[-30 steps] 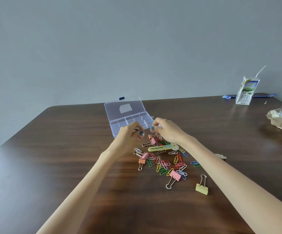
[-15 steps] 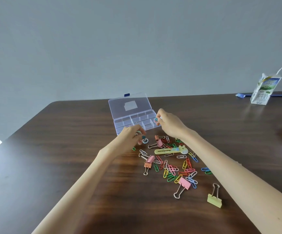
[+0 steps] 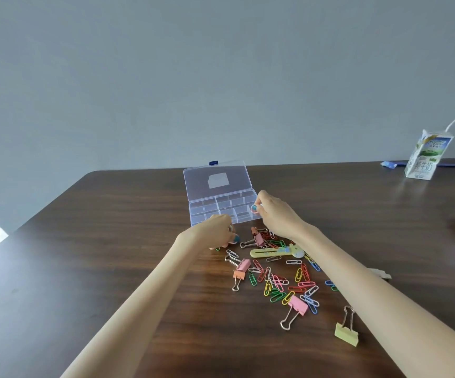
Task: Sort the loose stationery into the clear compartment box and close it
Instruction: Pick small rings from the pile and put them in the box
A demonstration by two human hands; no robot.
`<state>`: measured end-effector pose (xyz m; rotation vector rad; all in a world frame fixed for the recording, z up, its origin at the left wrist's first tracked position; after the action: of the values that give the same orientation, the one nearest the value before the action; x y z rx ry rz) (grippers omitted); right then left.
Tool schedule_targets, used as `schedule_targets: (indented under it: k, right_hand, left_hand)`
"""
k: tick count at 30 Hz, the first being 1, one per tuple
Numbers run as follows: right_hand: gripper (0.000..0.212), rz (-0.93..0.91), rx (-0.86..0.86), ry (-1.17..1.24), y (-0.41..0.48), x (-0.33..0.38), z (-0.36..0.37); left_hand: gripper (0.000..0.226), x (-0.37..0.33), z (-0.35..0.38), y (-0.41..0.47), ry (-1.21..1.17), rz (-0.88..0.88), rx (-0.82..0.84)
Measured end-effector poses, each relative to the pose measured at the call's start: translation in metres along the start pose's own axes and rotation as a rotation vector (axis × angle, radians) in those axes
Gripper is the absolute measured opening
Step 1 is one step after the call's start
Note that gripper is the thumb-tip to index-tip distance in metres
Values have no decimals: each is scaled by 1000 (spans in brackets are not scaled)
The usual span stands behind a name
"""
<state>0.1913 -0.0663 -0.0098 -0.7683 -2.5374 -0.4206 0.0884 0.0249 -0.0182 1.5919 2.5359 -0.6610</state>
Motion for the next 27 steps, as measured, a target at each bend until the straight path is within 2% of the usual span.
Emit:
schedule_targets:
  k: [6, 12, 17, 27]
  right_hand:
    - [13, -1, 36, -48, -12, 5, -1]
    - [10, -134, -101, -119, -16, 26, -17]
    - [17, -144, -51, -105, -8, 31, -5]
    - [19, -96, -35, -82, -10, 21, -5]
  left_hand:
    - [25, 0, 1, -8, 28, 6, 37]
    - [17, -2, -3, -25, -101, 58, -118]
    - [14, 3, -8, -31, -119, 77, -208]
    - [18, -1, -2, -28, -33, 9, -126]
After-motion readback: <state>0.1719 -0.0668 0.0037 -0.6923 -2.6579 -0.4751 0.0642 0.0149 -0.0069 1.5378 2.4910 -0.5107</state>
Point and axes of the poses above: each hand's wrist, its own y-axis towards the middle knuckle, its own z-axis out of the palm, x = y × z, the point moved 7 cm from there along y, towards the middle knuckle, and after that the axes turned 4 degrees about y, right-handed, at the moved point
